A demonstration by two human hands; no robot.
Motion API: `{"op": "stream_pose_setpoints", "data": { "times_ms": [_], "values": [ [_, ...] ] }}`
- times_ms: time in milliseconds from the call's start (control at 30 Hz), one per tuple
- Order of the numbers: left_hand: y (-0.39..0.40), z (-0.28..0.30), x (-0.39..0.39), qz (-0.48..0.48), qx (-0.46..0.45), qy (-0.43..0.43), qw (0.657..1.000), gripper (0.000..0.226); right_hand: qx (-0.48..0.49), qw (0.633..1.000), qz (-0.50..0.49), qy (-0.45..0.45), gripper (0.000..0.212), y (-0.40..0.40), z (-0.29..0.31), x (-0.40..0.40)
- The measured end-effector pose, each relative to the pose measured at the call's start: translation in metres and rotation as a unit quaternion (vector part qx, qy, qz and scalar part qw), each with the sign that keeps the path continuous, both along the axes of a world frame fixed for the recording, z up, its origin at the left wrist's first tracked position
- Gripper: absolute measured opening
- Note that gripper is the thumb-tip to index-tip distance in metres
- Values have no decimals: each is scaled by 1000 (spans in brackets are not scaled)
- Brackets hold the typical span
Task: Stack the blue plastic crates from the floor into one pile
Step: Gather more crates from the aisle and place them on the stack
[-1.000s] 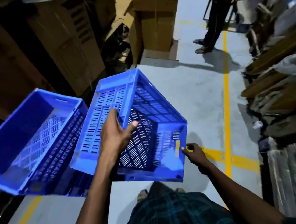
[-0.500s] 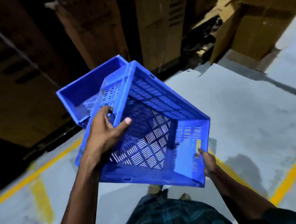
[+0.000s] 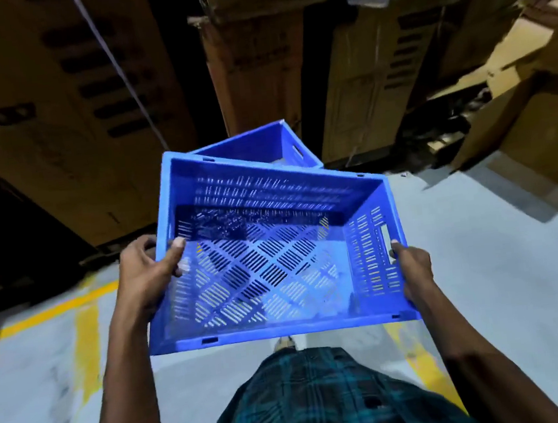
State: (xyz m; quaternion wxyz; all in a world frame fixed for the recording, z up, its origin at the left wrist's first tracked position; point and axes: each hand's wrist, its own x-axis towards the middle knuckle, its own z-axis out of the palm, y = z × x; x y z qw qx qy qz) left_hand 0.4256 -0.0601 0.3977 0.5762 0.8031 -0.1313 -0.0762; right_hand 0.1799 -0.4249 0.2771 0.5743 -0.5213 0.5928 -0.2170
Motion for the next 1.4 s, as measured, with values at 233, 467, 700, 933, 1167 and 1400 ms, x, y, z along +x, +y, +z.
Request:
{"op": "stream_pose_setpoints", "data": {
  "times_ms": [233,467,700,933,1167,1400],
  "values": [
    [-9,-27,80,56,-55,7,997,29,-126,991,14,46,48,-33,44,89],
    [-27,-57,135,108,-78,4,991,33,-203,972,10,117,51,-58,69,164],
    [-38,-64,184,175,-66,10,982,33,-256,959,28,120,45,-75,74,237],
    [-83,-61,223,208,-47,21,977,20,-272,955,42,115,40,-126,84,306],
    [-131,-71,261,238,-29,56,969,22,-219,967,89,93,35,-179,77,363],
    [-159,-87,300,261,12,85,961,30,-211,962,128,117,33,-211,82,403]
  ]
}}
